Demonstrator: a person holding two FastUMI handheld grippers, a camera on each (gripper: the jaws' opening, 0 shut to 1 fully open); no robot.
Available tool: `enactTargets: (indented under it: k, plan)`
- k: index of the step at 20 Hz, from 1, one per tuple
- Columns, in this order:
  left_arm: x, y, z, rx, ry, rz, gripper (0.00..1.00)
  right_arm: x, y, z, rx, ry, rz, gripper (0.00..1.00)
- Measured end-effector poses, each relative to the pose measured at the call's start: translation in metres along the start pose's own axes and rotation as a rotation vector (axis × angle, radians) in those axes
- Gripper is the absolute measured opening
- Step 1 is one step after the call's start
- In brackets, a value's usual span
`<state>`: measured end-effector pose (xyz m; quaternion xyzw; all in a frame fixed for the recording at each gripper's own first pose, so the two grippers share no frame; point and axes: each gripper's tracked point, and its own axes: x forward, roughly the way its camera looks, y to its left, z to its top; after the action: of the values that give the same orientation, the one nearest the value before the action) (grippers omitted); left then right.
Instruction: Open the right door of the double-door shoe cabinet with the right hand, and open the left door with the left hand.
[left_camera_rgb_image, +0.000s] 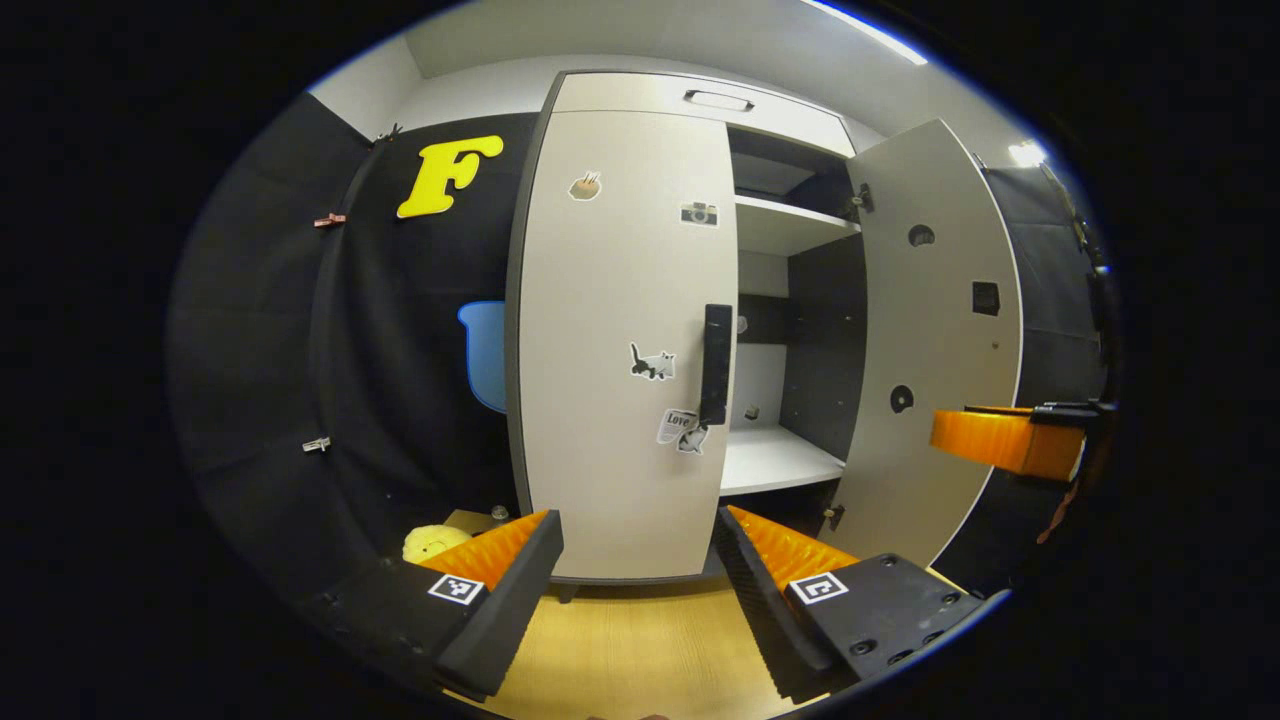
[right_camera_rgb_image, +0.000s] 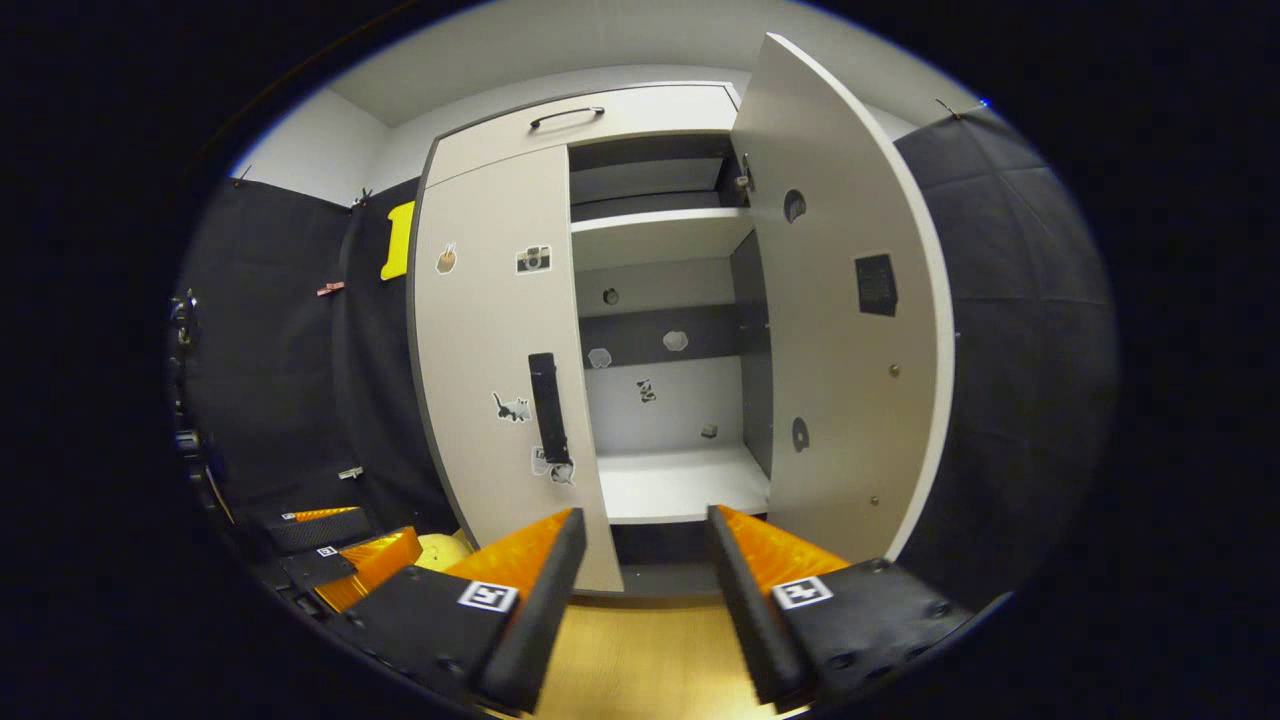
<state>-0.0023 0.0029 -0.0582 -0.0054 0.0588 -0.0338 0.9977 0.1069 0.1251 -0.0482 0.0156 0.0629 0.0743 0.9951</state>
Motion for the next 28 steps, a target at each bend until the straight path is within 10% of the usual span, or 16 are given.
enactTargets:
  k: [2, 22, 28]
  plan:
    - [0.006, 0.004, 0.004, 0.007, -0.007, -0.006, 0.95, 0.003, -0.003, -0.002, 0.000, -0.016, -0.020, 0.99]
    - [0.173, -0.074, 0.083, 0.053, -0.063, -0.042, 0.94, 0.032, -0.040, -0.051, -0.016, 0.040, 0.030, 1.00]
    - [0.208, -0.083, 0.089, 0.024, -0.061, 0.017, 0.72, 0.031, -0.049, -0.065, 0.033, 0.079, 0.069, 0.98]
